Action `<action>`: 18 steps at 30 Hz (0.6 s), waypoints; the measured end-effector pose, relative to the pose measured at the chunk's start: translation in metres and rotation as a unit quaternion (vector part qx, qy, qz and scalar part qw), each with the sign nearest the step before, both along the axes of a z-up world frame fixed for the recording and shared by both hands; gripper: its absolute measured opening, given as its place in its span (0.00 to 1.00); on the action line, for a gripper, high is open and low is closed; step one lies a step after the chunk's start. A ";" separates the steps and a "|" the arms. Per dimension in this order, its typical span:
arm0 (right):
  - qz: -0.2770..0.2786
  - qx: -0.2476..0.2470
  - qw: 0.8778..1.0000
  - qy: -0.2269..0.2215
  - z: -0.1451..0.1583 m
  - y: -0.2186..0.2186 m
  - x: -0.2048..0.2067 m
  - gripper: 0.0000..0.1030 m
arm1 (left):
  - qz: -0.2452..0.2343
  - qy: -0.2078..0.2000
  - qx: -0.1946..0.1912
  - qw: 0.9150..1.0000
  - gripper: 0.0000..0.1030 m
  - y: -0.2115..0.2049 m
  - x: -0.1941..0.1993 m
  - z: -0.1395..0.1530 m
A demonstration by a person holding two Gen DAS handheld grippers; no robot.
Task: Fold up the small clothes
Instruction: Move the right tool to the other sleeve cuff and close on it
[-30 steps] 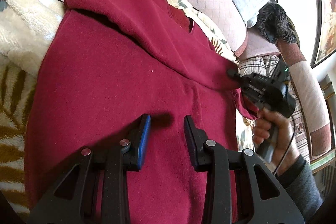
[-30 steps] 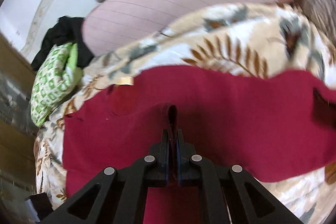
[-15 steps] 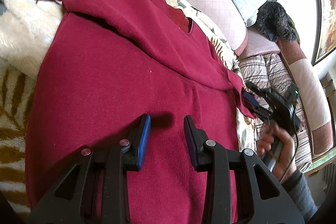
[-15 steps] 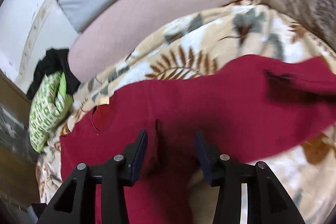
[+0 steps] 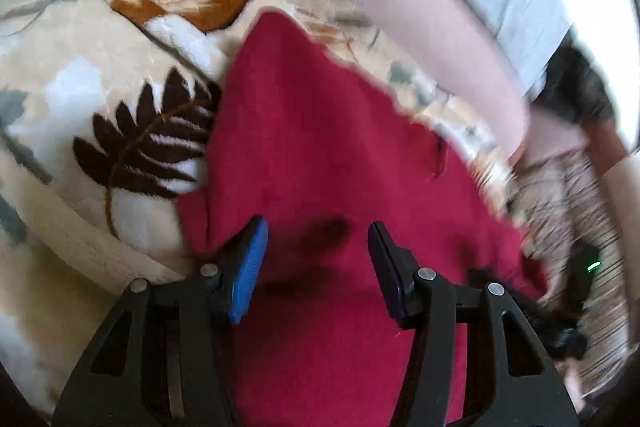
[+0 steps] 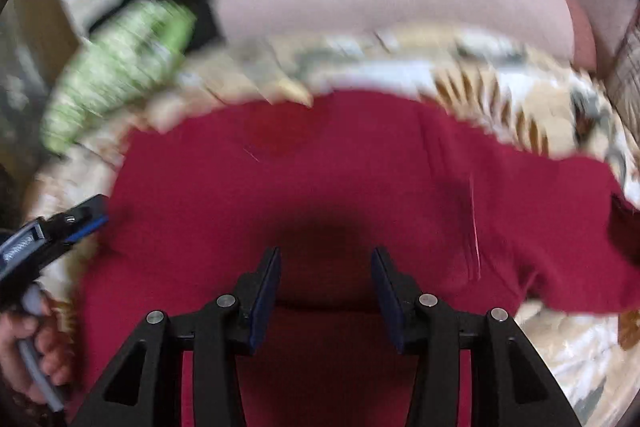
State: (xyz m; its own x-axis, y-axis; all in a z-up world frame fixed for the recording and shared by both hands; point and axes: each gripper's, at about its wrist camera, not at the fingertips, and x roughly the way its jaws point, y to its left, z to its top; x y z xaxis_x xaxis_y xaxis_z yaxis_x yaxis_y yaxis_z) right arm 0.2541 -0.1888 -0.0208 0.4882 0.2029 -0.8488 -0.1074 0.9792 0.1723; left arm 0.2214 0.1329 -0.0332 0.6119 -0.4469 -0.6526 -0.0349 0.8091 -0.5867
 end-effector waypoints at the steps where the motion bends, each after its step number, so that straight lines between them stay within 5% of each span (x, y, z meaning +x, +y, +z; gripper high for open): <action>1: -0.010 0.008 1.000 0.018 -0.013 -0.006 0.003 0.44 | -0.001 0.007 0.002 1.000 0.51 -0.001 0.000 0.001; 5: -0.013 0.035 0.999 -0.013 -0.010 -0.012 -0.005 0.51 | -0.019 0.002 0.064 0.998 0.51 -0.015 -0.002 0.013; 10: 0.007 0.007 0.999 -0.035 0.018 -0.014 -0.023 0.53 | -0.047 -0.025 0.066 0.996 0.51 -0.035 -0.026 0.032; 18: -0.073 -0.166 0.974 -0.133 0.061 -0.125 -0.075 0.61 | -0.168 -0.022 0.090 0.981 0.51 -0.111 -0.061 0.020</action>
